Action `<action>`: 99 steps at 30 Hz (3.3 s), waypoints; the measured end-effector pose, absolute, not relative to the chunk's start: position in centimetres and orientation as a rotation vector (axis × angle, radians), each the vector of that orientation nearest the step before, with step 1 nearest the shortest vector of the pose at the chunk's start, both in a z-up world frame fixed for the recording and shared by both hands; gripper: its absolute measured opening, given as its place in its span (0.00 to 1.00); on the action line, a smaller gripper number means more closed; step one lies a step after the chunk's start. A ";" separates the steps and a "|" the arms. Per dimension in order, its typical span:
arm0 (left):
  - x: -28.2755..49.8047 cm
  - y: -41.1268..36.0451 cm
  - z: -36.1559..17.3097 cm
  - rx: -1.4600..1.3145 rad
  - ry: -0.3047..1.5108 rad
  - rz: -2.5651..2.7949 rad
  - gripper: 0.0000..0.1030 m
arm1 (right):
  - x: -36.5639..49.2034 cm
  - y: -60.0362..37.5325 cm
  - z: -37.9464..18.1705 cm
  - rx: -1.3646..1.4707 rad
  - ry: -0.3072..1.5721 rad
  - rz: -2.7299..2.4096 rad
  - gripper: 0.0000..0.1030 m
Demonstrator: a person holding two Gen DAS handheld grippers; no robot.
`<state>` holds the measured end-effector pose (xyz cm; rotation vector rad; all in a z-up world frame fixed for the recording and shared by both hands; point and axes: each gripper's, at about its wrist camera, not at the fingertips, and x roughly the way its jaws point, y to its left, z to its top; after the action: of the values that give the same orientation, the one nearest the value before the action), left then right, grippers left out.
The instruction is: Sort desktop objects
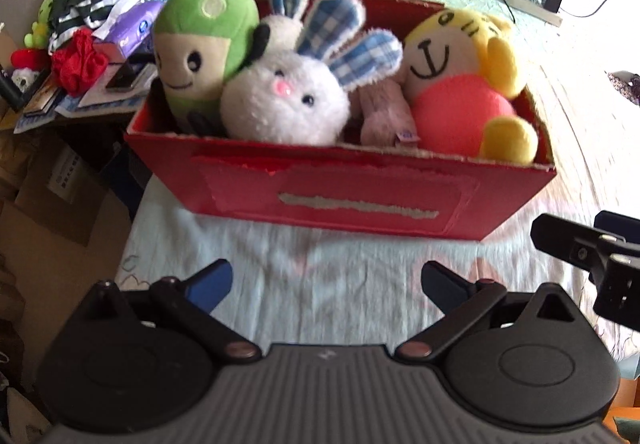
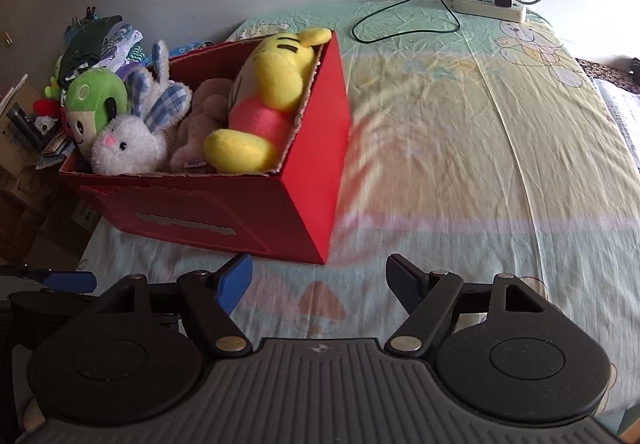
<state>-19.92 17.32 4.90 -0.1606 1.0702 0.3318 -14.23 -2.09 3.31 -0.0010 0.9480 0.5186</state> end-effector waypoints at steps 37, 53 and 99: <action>-12.7 25.0 8.3 0.019 1.053 0.321 0.99 | -10.6 7.1 7.9 0.114 0.843 0.354 0.81; -13.4 26.2 8.0 -0.032 1.054 0.290 0.99 | -10.7 7.8 7.1 0.095 0.841 0.297 0.80; -11.0 28.1 9.7 0.044 1.107 0.139 0.99 | -8.6 10.7 8.1 0.054 0.910 0.194 0.81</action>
<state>-11.04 28.15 9.69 0.0437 1.1073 0.1389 -8.63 10.67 8.10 0.0540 0.9098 0.1938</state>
